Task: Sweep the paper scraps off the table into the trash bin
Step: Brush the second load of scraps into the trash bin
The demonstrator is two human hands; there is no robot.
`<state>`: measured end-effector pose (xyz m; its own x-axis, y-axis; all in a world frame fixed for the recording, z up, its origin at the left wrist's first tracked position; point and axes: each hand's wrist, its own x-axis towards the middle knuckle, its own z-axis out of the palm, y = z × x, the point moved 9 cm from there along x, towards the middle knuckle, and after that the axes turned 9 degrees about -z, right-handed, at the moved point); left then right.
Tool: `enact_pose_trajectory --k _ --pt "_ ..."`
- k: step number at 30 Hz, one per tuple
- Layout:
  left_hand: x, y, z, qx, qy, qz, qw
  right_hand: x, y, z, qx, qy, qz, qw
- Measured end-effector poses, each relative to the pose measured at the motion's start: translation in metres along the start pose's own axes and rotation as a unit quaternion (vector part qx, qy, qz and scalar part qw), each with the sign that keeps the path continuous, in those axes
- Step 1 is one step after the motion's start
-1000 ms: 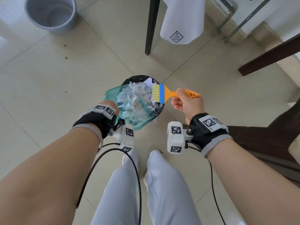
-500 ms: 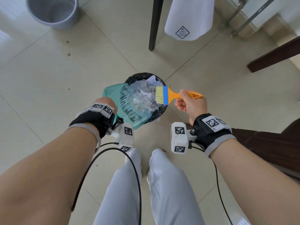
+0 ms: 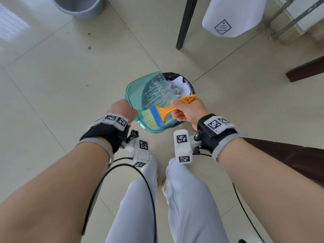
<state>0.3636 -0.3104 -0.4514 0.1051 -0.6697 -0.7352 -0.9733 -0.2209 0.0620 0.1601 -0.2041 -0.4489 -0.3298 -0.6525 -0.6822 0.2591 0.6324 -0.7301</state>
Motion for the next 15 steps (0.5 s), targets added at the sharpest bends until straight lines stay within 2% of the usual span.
enact_pose_trajectory --k 3,5,8,10,15 --pt "-0.001 0.003 -0.003 -0.025 -0.002 0.006 1.000 0.009 0.006 0.020 -0.044 -0.038 0.011 0.998" --pt "-0.001 0.004 -0.005 -0.026 0.000 0.006 1.000 0.016 0.005 0.019 -0.114 -0.040 -0.005 0.993" --pt "-0.002 0.001 -0.009 -0.012 0.010 0.005 1.000 0.028 -0.006 -0.001 -0.263 -0.009 -0.053 0.963" --pt "-0.002 -0.006 -0.014 0.001 0.017 0.000 1.000 0.031 -0.014 -0.021 -0.323 0.026 -0.078 0.943" --pt "0.002 -0.023 -0.021 0.009 0.018 -0.023 1.000 0.030 -0.028 -0.053 -0.285 0.110 -0.126 0.944"
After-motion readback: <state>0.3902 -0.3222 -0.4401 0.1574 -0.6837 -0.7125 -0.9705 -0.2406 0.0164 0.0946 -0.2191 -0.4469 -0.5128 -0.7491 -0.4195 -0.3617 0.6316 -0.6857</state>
